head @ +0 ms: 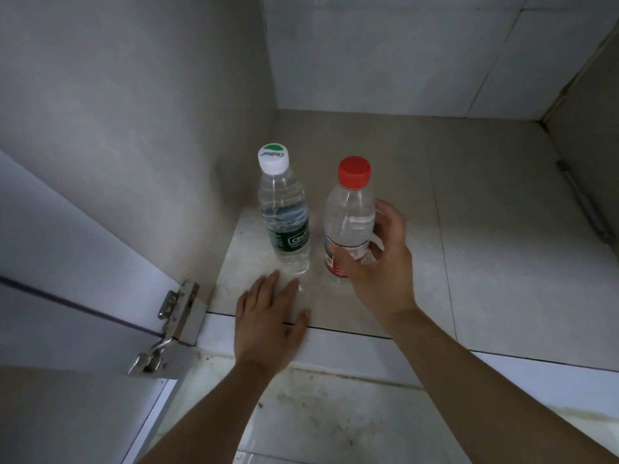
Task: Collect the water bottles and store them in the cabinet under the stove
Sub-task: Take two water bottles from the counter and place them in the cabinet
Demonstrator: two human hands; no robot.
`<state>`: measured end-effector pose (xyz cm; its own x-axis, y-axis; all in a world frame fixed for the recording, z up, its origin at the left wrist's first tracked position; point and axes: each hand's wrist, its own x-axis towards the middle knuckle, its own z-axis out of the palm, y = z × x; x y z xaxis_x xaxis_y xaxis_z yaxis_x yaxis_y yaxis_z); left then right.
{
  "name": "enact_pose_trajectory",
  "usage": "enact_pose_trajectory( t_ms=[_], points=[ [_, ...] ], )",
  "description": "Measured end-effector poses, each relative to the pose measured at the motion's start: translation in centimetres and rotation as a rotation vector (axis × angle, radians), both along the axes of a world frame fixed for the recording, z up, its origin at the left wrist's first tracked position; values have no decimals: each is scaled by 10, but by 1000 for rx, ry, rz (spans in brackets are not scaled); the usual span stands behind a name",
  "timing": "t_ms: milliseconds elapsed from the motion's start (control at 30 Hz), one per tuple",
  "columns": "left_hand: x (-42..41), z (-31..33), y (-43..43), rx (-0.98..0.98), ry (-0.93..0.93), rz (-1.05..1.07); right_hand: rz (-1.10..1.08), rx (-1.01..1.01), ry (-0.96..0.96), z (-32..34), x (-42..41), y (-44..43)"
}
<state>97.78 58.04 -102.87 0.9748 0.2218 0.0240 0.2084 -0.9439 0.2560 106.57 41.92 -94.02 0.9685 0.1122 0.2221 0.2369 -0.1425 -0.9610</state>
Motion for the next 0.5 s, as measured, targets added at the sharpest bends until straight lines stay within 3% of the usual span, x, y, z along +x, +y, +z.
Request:
enact_pose_trajectory(
  t_ms=[133, 267, 333, 500],
  points=[
    [0, -2, 1, 9, 5, -3, 15, 5, 20, -6, -6, -7],
    [-1, -4, 1, 8, 9, -7, 10, -204, 76, -15, -18, -21],
    [0, -1, 1, 1, 32, -13, 35, -366, 104, -16, -27, -33],
    [-9, 39, -1, -6, 323, -84, 269, -978, 109, -3, -50, -81]
  ],
)
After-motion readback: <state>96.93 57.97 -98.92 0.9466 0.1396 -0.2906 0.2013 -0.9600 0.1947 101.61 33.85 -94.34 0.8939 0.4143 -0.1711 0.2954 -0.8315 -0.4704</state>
